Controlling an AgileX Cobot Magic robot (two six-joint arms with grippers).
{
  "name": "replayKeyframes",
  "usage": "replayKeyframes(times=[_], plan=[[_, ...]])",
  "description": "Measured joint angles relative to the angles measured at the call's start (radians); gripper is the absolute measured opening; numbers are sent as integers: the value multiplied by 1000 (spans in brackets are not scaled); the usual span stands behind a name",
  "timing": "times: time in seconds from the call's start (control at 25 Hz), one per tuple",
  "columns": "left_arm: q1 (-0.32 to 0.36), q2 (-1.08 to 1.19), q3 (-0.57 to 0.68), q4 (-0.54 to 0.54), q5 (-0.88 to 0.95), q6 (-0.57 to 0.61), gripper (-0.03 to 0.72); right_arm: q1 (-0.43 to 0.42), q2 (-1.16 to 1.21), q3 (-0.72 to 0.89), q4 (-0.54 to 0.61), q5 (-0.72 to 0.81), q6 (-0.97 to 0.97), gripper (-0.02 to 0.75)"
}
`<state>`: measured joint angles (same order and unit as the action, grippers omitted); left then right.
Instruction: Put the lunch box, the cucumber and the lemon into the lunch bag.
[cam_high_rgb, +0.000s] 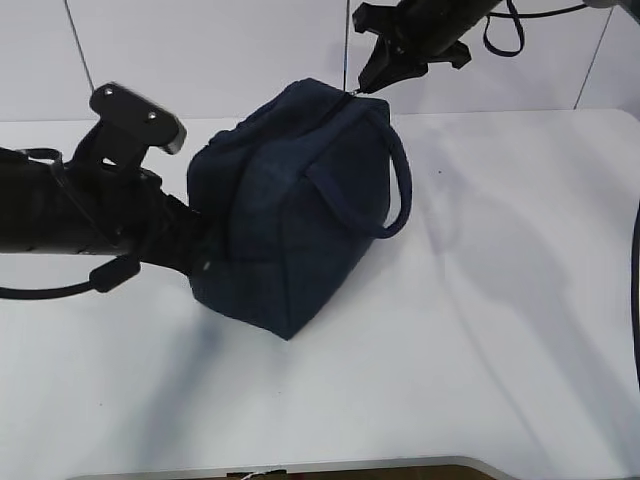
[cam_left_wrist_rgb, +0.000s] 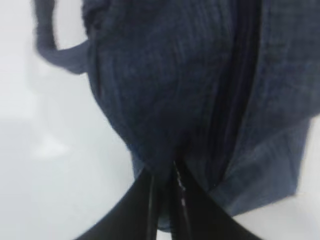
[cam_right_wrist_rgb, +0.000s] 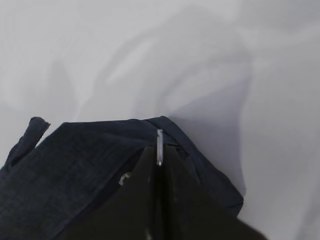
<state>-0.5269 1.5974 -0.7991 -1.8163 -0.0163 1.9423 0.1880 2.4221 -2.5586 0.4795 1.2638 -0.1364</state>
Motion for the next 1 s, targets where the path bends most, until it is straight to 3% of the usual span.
replayKeyframes(times=[0.2,0.36,0.64,1.0], plan=[[0,0,-52,30,-257,0,-5,7,0,0,4,0,-35,5],[2,2,-87,109,-354,-2,-5,20,0,0,17,0,-44,5],[80,67,-127,159,-336,-92,-5,40,-61,87,-10,-4,-55,5],[147,108,-143,197,-186,-114,-5,46,-286,452,5,-18,-119,5]])
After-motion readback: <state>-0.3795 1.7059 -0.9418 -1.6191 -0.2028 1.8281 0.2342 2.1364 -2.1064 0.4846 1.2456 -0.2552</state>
